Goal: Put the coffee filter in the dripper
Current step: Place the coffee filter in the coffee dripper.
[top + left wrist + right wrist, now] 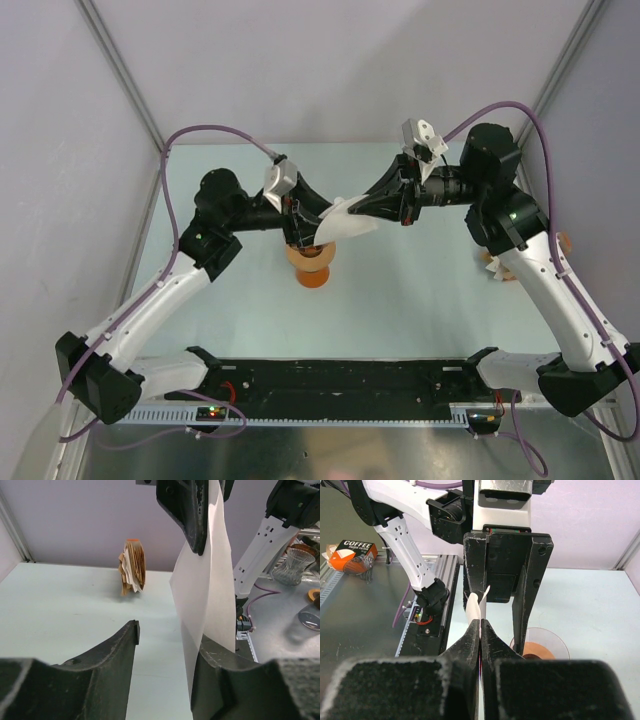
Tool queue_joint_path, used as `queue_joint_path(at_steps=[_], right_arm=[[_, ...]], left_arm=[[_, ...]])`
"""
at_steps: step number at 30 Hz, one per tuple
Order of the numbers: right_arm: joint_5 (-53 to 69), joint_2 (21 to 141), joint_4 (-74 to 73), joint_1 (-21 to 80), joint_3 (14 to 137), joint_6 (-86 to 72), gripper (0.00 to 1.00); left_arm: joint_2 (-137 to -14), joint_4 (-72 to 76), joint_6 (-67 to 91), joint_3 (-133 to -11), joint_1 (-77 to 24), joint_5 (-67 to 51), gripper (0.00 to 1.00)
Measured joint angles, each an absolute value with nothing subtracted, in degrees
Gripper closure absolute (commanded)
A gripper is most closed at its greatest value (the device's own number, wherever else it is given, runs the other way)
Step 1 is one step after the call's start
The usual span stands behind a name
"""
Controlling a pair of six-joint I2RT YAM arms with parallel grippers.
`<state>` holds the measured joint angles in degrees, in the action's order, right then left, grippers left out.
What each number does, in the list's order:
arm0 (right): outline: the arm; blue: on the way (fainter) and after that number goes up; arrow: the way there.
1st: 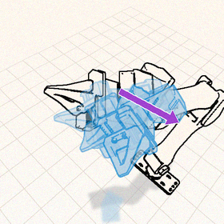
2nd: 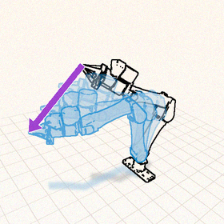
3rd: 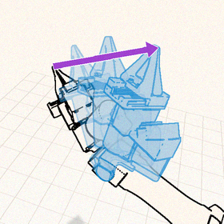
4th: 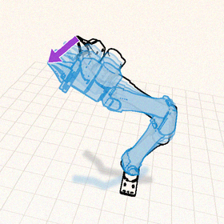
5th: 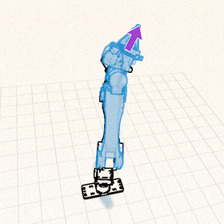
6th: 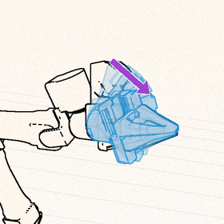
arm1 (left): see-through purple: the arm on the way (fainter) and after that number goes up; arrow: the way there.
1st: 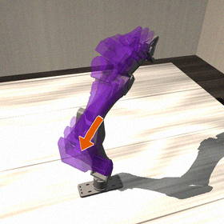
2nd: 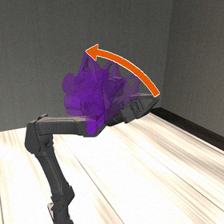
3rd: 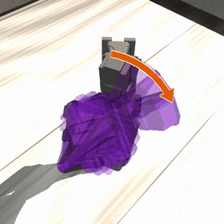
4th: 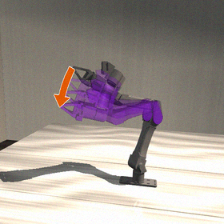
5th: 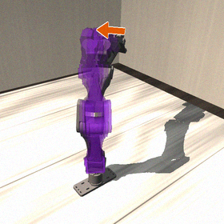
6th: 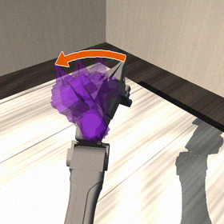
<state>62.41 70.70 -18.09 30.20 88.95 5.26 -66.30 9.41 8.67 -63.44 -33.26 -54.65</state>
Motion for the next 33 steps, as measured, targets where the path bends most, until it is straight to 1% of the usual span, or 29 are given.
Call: queue_joint_path(at_steps=[4, 6, 7, 9, 10, 11, 12, 13, 15, 16, 18, 19, 20, 21, 23, 28, 30, 33], right_arm=[[62.46, 70.70, -18.37, 30.28, 88.95, 5.21, 1.00], [62.46, 70.72, -18.83, 30.55, 88.95, 5.61, 1.00], [62.46, 70.76, -19.09, 30.63, 88.95, 5.82, 1.00], [62.43, 70.87, -19.66, 30.98, 88.97, 6.15, 1.00], [62.41, 70.96, -19.86, 31.11, 88.97, 6.26, 1.00], [62.41, 71.02, -20.01, 31.29, 88.97, 6.35, 1.00], [62.28, 71.11, -20.27, 31.46, 88.99, 6.52, 1.00], [62.15, 71.20, -20.67, 31.59, 89.08, 6.70, 1.00], [61.89, 71.72, -22.06, 31.81, 89.73, 7.53, 0.90], [61.82, 71.79, -22.37, 31.83, 89.84, 7.57, 0.76], [61.69, 71.81, -23.31, 31.81, 90.19, 7.79, 0.51], [61.52, 71.81, -23.81, 31.66, 90.43, 7.81, 0.43], [61.41, 71.81, -24.36, 31.44, 90.67, 8.05, 0.39], [61.28, 71.81, -25.21, 31.14, 91.02, 8.71, 0.36], [60.88, 71.79, -26.55, 30.39, 91.39, 9.30, 0.38], [60.27, 71.55, -32.82, 28.95, 91.50, 13.78, 0.47], [60.23, 71.22, -34.54, 28.91, 91.13, 15.29, 0.52], [60.12, 70.61, -36.29, 28.91, 90.37, 16.93, 0.63]], left_arm=[[-66.43, 9.87, 10.11, -63.94, -33.85, -54.13, 0.56], [-66.52, 10.09, 10.57, -64.51, -34.20, -53.93, 0.59], [-66.63, 10.20, 10.66, -64.90, -34.37, -53.74, 0.61], [-66.87, 10.39, 10.94, -65.67, -34.57, -53.45, 0.75], [-66.94, 10.48, 11.20, -65.93, -34.61, -53.21, 0.84], [-67.05, 10.63, 11.49, -66.15, -34.65, -53.15, 0.91], [-67.16, 10.81, 11.70, -66.32, -34.72, -53.10, 0.95], [-67.29, 10.98, 11.92, -66.39, -34.76, -53.12, 0.98], [-67.42, 11.09, 12.14, -66.48, -34.92, -53.12, 0.99], [-67.42, 11.11, 12.16, -66.48, -34.92, -53.12, 1.00], [-67.42, 11.11, 12.25, -66.48, -34.92, -53.10, 1.00], [-67.40, 11.11, 12.38, -66.48, -34.92, -53.10, 1.00], [-67.40, 11.14, 12.58, -66.48, -34.92, -53.10, 1.00], [-67.35, 11.14, 12.69, -66.48, -34.92, -53.08, 1.00], [-67.18, 11.11, 13.10, -66.48, -34.92, -53.01, 1.00], [-66.63, 11.29, 13.76, -66.54, -34.79, -52.69, 1.00], [-66.63, 11.33, 14.17, -66.92, -34.74, -52.66, 1.00], [-66.63, 11.53, 15.03, -67.66, -34.70, -52.69, 1.00]])
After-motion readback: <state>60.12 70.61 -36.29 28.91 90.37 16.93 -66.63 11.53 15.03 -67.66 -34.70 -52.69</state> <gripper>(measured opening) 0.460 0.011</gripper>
